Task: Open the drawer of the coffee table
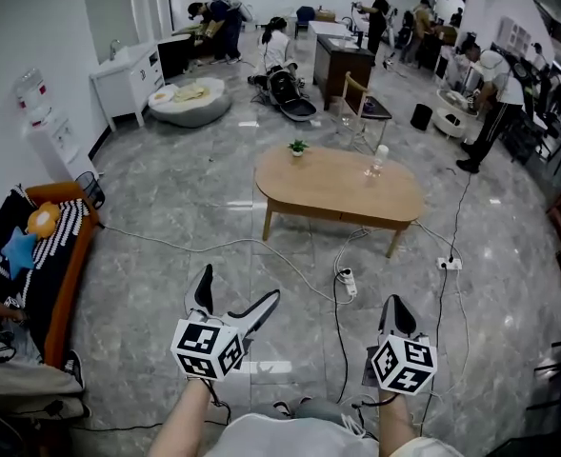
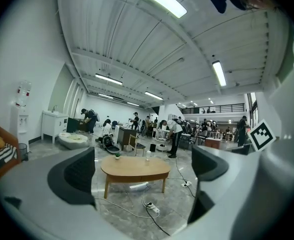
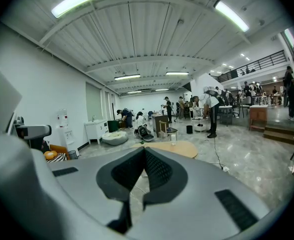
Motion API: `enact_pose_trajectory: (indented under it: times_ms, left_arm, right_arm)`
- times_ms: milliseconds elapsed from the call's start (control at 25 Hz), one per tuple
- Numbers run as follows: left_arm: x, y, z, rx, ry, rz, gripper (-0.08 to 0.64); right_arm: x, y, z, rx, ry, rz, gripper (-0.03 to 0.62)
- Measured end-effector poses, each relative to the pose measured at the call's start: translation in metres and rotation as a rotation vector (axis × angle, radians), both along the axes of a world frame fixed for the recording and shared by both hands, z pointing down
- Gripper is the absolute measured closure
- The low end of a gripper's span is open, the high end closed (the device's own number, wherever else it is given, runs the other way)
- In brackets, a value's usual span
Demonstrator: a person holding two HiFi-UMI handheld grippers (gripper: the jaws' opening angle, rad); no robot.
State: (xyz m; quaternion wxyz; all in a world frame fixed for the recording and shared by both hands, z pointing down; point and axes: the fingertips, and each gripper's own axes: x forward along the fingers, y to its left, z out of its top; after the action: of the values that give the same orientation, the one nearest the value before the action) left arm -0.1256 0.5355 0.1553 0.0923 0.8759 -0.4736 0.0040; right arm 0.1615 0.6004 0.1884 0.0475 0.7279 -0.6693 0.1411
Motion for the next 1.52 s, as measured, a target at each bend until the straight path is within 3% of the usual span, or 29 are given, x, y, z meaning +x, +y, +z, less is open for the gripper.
enact_pose_trajectory:
  times_ms: [560,840,1160,1520]
  left_arm:
    - [-0.006,-0.062,0.029,-0.070,0.016,-0.035,-0.017]
    - [0.015,-0.135,0.043,-0.112,0.029,-0.039,-0.017]
    - [0.043,-0.226,0.040,-0.134,-0.025,-0.015,-0.016]
    - [0.061,-0.305,0.051,-0.160,-0.040,-0.023,-0.017]
  right_arm:
    - [-0.001,-0.055,0.021,-0.044,-0.010,-0.001,0.592]
    - [0.025,-0.132,0.024,-0.053,-0.009,-0.002,0.592]
    - [0.037,-0.237,0.028,-0.055,-0.056,-0.027,0.592]
    - [0.067,-0.313,0.049,-0.098,-0.091,-0.024,0.592]
